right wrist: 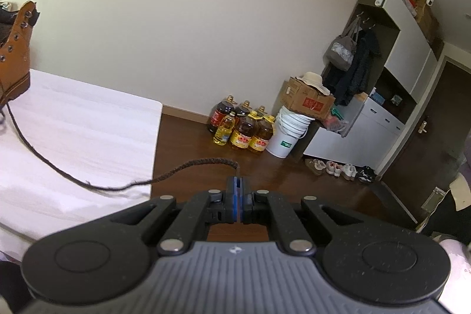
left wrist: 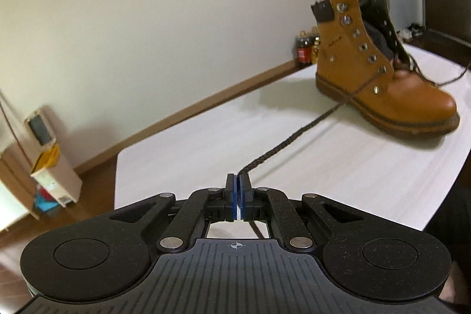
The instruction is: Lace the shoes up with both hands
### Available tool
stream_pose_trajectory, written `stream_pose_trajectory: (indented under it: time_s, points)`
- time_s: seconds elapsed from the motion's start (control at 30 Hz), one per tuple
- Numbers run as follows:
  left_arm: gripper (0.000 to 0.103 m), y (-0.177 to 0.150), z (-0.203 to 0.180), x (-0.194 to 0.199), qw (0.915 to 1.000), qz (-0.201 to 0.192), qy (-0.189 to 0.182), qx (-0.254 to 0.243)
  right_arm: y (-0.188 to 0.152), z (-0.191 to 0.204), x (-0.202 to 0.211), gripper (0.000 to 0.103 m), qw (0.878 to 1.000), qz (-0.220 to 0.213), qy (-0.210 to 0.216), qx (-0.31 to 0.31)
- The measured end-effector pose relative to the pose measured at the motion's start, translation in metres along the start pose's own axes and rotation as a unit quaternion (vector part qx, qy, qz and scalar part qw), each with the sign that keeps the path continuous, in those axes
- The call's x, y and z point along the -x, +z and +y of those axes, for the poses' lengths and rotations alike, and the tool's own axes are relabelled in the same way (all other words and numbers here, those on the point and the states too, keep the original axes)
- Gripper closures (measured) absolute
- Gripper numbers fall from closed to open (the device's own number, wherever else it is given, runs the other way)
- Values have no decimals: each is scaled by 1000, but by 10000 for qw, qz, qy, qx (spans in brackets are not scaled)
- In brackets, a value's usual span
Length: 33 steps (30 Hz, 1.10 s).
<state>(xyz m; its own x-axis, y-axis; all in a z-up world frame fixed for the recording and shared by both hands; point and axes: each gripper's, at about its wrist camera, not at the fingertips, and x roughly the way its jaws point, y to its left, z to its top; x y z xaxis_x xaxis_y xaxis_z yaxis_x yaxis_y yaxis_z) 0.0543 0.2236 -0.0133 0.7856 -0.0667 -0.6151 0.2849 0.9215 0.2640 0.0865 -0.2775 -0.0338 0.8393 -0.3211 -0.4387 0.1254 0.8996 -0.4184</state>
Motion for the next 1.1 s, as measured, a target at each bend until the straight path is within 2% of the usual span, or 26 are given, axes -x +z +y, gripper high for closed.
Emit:
stream_pose_trajectory:
  time_s: [0.07, 0.17, 0.23, 0.27, 0.4, 0.53, 0.67, 0.73, 0.83, 0.9, 1.0, 1.1]
  points:
    - [100, -2, -4, -2, 9999, -16, -117, 58, 1, 5, 4, 101, 10000, -21, 79, 20]
    - [93, -4, -8, -3, 9991, -70, -343, 233, 1, 11, 10, 101, 9998, -88, 194, 45]
    - [73, -8, -4, -2, 9969, -100, -557, 544, 2, 13, 15, 101, 9994, -147, 311, -9]
    - [58, -9, -2, 0, 9963, -118, -587, 620, 2, 15, 17, 101, 9992, -162, 379, -19]
    - [60, -9, 4, 5, 9959, -160, -591, 663, 5, 28, 28, 101, 9971, -277, 700, 74]
    - [57, 6, -8, 16, 9957, -422, -658, 494, 14, 39, 35, 101, 9929, -390, 1111, 158]
    - [56, 31, -40, 26, 9916, -828, -990, 41, 26, 52, 47, 101, 9842, -550, 1658, 282]
    - [56, 51, -67, 27, 9854, -1063, -1297, -282, 34, 61, 53, 101, 9771, -632, 1981, 446]
    - [56, 76, -102, 25, 9734, -1303, -1754, -691, 45, 73, 58, 101, 9714, -688, 2172, 672]
    - [55, 86, -122, 23, 9669, -1382, -1896, -1000, 48, 79, 62, 101, 9685, -712, 2240, 820]
    - [54, 90, -128, 19, 9645, -1360, -2014, -1030, 45, 79, 65, 101, 9679, -671, 2277, 831]
    - [52, 83, -124, 18, 9677, -1254, -1947, -1001, 39, 75, 63, 101, 9674, -596, 2360, 696]
